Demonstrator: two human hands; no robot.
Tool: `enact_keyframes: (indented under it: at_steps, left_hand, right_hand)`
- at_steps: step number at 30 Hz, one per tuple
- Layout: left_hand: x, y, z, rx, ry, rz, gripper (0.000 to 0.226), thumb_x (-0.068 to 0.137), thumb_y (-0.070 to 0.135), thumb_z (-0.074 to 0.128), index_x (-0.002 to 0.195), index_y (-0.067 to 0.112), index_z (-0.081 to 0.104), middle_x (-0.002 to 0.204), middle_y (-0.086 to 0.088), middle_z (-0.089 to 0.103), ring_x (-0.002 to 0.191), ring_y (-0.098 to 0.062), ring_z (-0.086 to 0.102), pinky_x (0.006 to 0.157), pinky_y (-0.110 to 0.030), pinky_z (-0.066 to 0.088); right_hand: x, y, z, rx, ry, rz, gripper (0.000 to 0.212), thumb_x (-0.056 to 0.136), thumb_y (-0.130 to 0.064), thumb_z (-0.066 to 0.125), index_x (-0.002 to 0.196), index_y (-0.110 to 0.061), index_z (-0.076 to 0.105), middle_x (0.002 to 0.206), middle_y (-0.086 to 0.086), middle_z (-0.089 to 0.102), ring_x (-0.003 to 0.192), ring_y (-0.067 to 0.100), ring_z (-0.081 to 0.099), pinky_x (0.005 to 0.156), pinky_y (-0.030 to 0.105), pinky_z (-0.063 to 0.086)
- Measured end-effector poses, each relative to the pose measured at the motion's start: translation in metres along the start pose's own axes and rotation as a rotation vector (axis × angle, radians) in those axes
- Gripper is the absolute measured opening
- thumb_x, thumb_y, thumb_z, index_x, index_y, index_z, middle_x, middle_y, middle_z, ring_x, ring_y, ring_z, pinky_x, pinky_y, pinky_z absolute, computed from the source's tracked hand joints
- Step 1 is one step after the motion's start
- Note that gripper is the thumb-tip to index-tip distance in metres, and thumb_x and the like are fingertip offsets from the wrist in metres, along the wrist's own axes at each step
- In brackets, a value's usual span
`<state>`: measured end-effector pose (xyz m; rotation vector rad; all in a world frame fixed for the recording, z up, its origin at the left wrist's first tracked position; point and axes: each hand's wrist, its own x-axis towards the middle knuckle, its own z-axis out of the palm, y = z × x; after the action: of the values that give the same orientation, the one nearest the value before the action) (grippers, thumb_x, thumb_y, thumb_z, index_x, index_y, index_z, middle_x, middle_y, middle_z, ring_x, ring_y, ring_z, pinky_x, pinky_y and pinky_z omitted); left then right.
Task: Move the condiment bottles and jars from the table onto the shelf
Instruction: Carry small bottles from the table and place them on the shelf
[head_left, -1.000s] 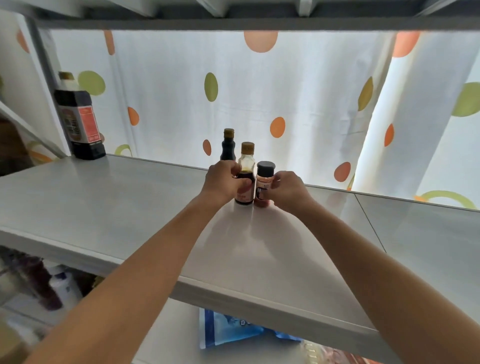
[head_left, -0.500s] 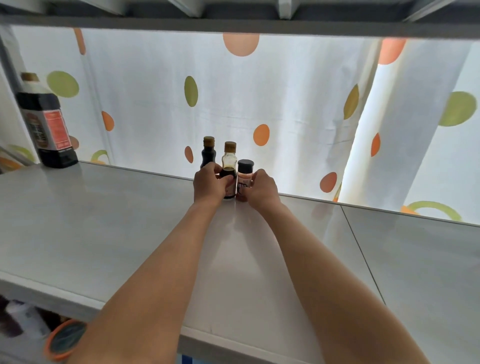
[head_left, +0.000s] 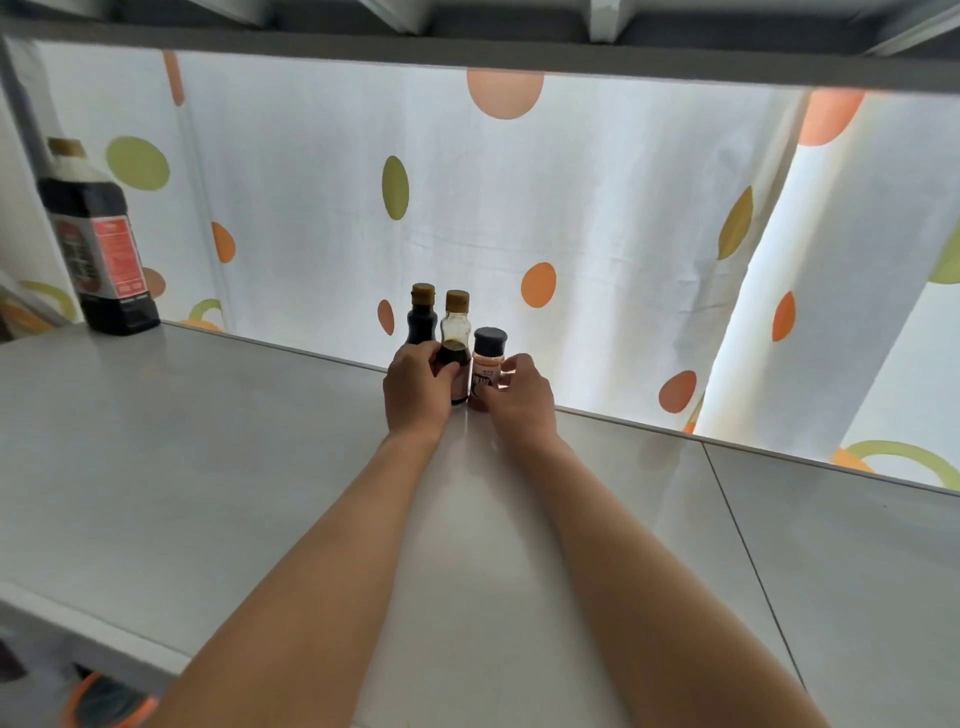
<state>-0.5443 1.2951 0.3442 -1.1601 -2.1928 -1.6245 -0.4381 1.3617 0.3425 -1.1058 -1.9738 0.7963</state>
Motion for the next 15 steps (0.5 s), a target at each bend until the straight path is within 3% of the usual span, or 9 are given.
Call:
enact_keyframes:
  at_steps: [8, 15]
  left_hand:
    - [-0.004, -0.009, 0.000, 0.040, -0.045, 0.033, 0.025, 0.086, 0.013, 0.067, 0.110, 0.014, 0.069, 0.105, -0.010, 0.068, 0.098, -0.028, 0.062, 0.078, -0.026, 0.041]
    - [-0.017, -0.007, -0.006, 0.173, -0.089, -0.017, 0.021, 0.086, 0.008, 0.065, 0.106, 0.002, 0.060, 0.108, -0.018, 0.062, 0.098, -0.035, 0.060, 0.081, -0.039, 0.047]
  right_hand:
    - [0.002, 0.003, 0.003, -0.144, -0.045, 0.006, 0.033, 0.089, -0.034, 0.063, 0.114, -0.018, 0.049, 0.100, -0.001, 0.068, 0.094, 0.025, 0.064, 0.081, 0.039, 0.051]
    - [-0.007, -0.001, -0.002, -0.117, -0.083, 0.040, 0.045, 0.085, -0.037, 0.069, 0.119, -0.013, 0.050, 0.104, 0.003, 0.066, 0.098, 0.026, 0.064, 0.083, 0.042, 0.052]
